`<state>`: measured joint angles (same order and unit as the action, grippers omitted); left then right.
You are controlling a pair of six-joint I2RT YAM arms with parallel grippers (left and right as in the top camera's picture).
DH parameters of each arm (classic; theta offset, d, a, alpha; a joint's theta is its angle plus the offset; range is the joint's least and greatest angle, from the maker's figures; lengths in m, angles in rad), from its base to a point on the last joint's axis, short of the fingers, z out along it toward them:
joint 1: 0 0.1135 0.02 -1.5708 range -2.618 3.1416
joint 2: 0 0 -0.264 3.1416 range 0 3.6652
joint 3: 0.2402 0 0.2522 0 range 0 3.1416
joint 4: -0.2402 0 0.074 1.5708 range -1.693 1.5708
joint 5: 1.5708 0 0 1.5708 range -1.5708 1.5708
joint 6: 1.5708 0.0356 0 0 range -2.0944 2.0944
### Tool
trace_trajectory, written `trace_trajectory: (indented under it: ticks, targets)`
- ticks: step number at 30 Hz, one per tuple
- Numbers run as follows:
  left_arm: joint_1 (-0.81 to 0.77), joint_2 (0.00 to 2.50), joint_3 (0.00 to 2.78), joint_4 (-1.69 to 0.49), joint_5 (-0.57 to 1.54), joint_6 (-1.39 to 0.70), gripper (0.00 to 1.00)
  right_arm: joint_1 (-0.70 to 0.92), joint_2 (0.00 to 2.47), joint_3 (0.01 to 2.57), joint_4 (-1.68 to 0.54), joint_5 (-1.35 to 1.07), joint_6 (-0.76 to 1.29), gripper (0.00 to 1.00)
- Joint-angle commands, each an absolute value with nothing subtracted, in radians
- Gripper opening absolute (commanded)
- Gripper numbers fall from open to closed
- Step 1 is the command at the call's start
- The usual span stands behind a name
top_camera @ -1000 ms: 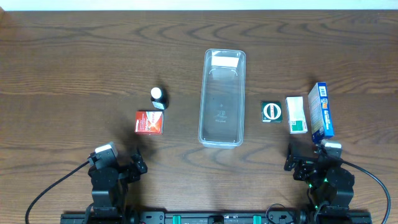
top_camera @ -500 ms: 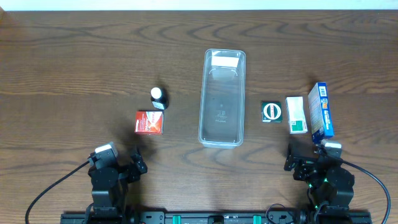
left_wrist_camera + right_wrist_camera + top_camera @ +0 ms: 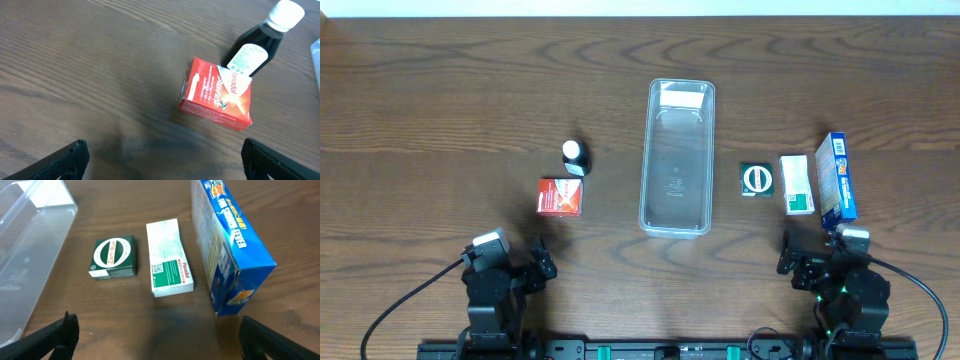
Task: Pack container
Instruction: 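Reach the right gripper to the tall blue box and grasp it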
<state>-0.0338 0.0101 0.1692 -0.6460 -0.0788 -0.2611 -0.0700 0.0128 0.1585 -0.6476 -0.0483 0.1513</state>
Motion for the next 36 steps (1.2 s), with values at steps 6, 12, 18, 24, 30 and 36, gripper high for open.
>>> trace_trajectory:
  ticks: [6,12,18,24,30,36]
  targets:
    - [-0.03,0.004,0.156,-0.643,-0.093,-0.251,0.98,-0.064,0.009,0.155,-0.556,-0.09,0.158,0.99]
    - [-0.03,0.004,0.156,-0.643,-0.093,-0.251,0.98,-0.064,0.009,0.156,-0.341,-0.139,0.292,0.99]
    - [-0.03,0.004,0.156,-0.643,-0.093,-0.251,0.98,-0.064,0.009,0.156,-0.311,-0.14,0.292,0.99]
    - [-0.03,0.004,0.156,-0.643,-0.093,-0.251,0.98,-0.064,0.024,0.157,-0.327,-0.175,0.291,0.99]
    - [-0.03,0.004,0.156,-0.643,-0.093,-0.251,0.98,-0.064,0.158,0.223,-0.331,-0.174,0.27,0.99]
    - [-0.03,0.004,0.156,-0.643,-0.093,-0.251,0.98,-0.064,0.474,0.468,-0.458,-0.147,0.219,0.99]
